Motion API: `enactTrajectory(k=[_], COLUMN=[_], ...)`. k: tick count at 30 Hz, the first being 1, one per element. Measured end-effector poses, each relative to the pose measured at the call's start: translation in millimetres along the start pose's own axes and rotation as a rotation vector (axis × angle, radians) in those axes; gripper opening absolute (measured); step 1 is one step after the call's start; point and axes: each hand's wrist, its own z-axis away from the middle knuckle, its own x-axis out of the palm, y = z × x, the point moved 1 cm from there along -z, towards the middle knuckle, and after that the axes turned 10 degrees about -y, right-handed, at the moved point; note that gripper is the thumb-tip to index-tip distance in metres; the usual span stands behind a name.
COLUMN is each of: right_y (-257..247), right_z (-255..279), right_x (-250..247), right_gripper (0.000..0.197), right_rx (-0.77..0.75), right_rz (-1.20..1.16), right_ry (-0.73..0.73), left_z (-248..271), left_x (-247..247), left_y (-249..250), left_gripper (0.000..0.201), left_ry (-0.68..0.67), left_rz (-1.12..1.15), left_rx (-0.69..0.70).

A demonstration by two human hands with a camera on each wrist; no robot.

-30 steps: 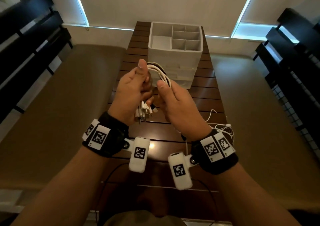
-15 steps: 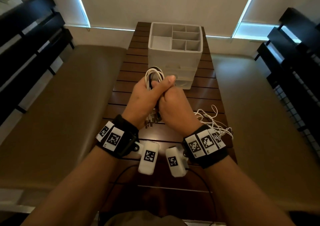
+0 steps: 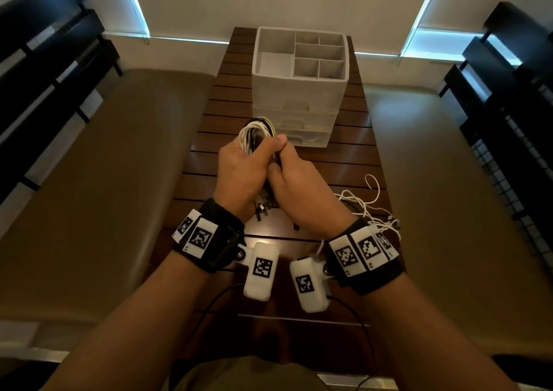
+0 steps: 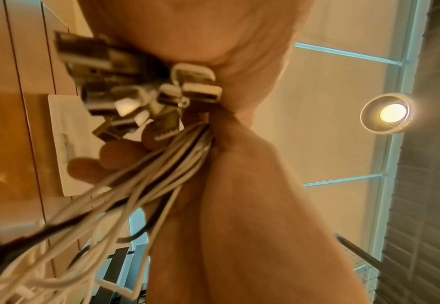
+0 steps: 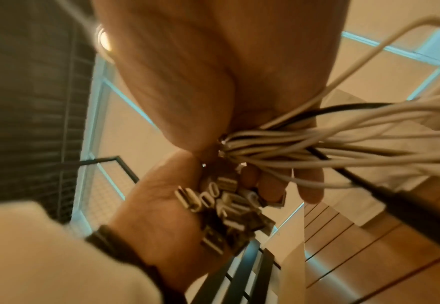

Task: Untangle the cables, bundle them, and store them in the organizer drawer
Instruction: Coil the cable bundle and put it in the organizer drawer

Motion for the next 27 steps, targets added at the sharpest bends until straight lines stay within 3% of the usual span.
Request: enactTrajectory(k=[3, 10, 17, 22, 27], right_y=[8, 17, 24, 22, 32], right_z=[10, 13, 7, 14, 21], right_x=[1, 12, 25, 33, 21], right_gripper=[0.02, 0.024, 0.013, 0.036, 0.026], right_rx=[0.003, 0.012, 0.058, -0.008, -0.114], right_rz=[0.029, 0.103, 0.391, 0.479, 0.452], right_ry=[-0.033, -0.132, -0.218, -0.153, -0.128], left_z=[-3, -7, -3, -5, -9], left_x=[-4, -3, -10, -10, -18], left_y=[1, -8, -23, -18, -19], left_gripper=[0.019, 0.016, 0.026, 0.028, 0.025], left_ry=[0.023, 0.015, -0.134, -0.128, -0.15], left_rz=[0.055, -0.01, 0.069, 0.067, 0.246], left_rx=[-0.038, -0.112, -0.211, -0.173, -0.179])
